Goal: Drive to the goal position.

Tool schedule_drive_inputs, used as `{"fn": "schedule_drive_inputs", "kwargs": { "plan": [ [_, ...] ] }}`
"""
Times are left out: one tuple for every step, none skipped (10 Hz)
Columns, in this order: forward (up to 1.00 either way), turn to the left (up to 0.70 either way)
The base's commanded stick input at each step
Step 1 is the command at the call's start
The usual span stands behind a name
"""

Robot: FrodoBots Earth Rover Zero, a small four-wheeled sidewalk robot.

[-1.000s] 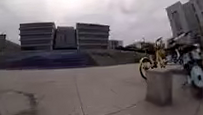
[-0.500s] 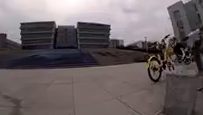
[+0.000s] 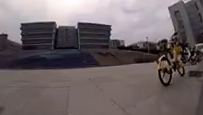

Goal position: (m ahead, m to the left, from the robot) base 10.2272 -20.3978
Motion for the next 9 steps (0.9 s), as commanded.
{"fn": "schedule_drive_inputs", "kwargs": {
  "plan": [
    [0.85,0.0],
    [0.85,0.0],
    [0.85,0.0],
    [0.85,0.0],
    [0.85,0.0],
    [0.85,0.0],
    [0.85,0.0],
    [0.85,0.0],
    [0.85,0.0]
  ]
}}
